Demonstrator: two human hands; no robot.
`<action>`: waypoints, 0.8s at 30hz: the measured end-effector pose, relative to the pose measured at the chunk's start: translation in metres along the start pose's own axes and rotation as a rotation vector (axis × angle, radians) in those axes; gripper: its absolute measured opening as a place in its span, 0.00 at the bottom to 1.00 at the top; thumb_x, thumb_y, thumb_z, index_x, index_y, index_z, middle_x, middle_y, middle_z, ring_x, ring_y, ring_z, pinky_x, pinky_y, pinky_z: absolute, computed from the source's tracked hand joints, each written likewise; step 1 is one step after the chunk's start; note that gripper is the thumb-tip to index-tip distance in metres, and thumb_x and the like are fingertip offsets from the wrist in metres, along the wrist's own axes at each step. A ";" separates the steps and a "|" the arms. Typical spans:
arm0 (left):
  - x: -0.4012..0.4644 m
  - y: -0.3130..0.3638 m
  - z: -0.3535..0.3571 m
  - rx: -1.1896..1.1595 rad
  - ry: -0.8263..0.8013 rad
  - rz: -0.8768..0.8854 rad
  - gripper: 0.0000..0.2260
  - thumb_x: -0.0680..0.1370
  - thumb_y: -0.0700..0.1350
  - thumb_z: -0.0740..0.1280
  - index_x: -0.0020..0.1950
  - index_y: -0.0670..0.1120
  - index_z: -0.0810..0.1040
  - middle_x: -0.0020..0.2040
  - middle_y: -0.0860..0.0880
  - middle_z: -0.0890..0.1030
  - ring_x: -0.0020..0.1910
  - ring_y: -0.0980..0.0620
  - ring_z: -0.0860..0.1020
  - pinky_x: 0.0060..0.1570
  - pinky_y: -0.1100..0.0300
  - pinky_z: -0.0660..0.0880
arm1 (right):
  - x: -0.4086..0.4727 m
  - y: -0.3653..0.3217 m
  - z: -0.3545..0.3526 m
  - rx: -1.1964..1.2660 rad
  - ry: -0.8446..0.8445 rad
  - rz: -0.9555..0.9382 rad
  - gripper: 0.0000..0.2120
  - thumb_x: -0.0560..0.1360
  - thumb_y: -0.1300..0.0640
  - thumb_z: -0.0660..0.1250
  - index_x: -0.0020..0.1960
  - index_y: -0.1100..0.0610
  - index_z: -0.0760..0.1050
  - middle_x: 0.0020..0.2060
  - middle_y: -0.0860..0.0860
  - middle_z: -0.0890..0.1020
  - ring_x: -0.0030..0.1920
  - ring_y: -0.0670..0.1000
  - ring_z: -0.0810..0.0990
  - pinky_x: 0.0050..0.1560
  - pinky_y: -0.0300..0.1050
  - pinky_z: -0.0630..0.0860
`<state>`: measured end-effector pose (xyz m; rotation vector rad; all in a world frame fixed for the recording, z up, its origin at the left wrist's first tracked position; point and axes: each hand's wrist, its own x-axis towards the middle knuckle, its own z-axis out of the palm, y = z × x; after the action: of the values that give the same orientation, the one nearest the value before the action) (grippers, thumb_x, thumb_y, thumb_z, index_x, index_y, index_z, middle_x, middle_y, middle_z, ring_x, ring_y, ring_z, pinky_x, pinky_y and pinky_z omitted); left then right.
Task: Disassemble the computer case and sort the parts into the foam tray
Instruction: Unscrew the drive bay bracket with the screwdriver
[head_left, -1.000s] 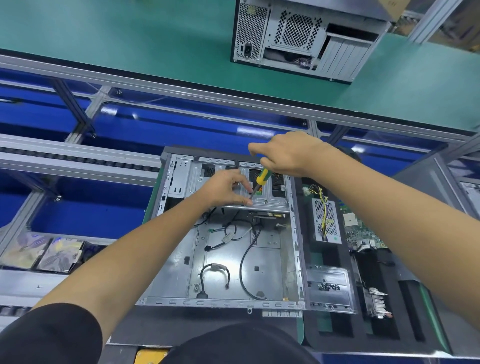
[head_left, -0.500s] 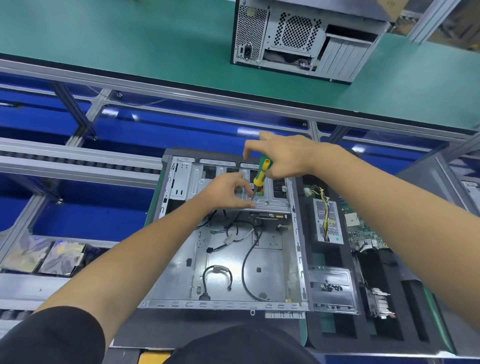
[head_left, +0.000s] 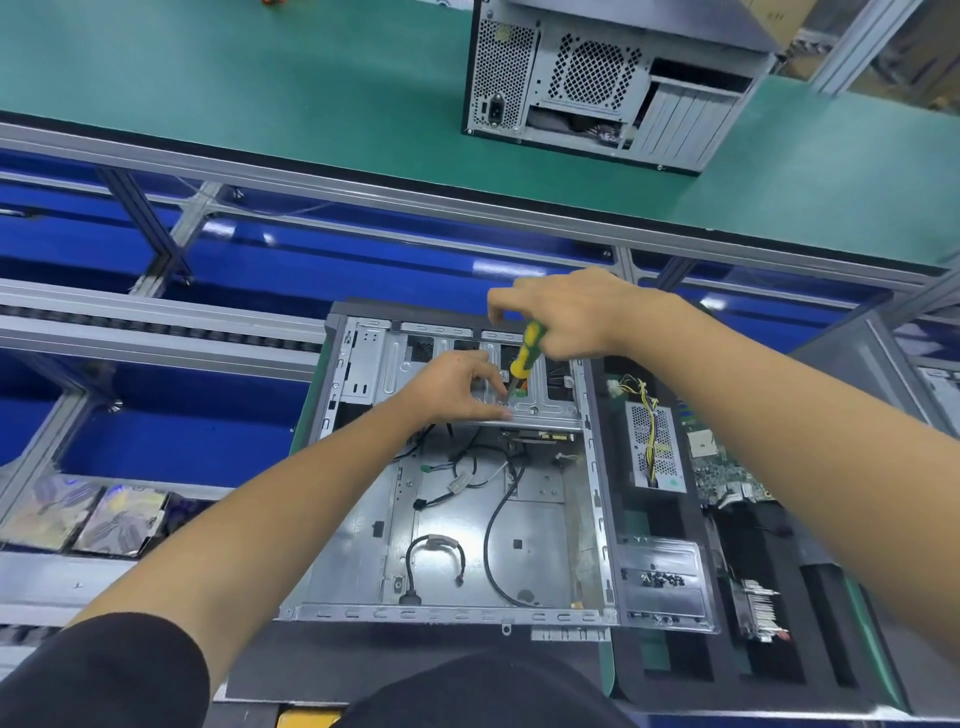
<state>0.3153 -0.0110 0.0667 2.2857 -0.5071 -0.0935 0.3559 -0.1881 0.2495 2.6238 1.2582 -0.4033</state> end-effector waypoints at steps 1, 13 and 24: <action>0.000 0.000 -0.001 0.009 -0.003 -0.001 0.15 0.68 0.61 0.80 0.47 0.53 0.87 0.41 0.58 0.77 0.38 0.61 0.75 0.42 0.59 0.73 | -0.002 0.000 0.000 0.020 -0.011 -0.007 0.19 0.73 0.57 0.61 0.61 0.41 0.64 0.42 0.46 0.71 0.36 0.48 0.72 0.33 0.46 0.61; 0.022 0.010 -0.028 0.058 -0.368 -0.012 0.04 0.76 0.53 0.76 0.48 0.55 0.83 0.37 0.64 0.81 0.33 0.62 0.76 0.35 0.65 0.69 | -0.006 0.010 0.017 0.081 0.043 -0.053 0.14 0.73 0.51 0.69 0.51 0.41 0.65 0.45 0.45 0.68 0.39 0.51 0.74 0.32 0.46 0.62; 0.044 0.028 -0.033 0.493 -0.544 0.176 0.05 0.80 0.51 0.69 0.53 0.52 0.80 0.36 0.64 0.72 0.33 0.65 0.70 0.34 0.64 0.62 | -0.012 0.023 0.017 0.128 0.171 -0.038 0.12 0.69 0.54 0.67 0.44 0.43 0.65 0.43 0.44 0.69 0.38 0.44 0.72 0.31 0.44 0.57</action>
<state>0.3539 -0.0228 0.1130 2.6742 -1.1108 -0.5674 0.3646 -0.2162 0.2384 2.7970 1.3790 -0.2786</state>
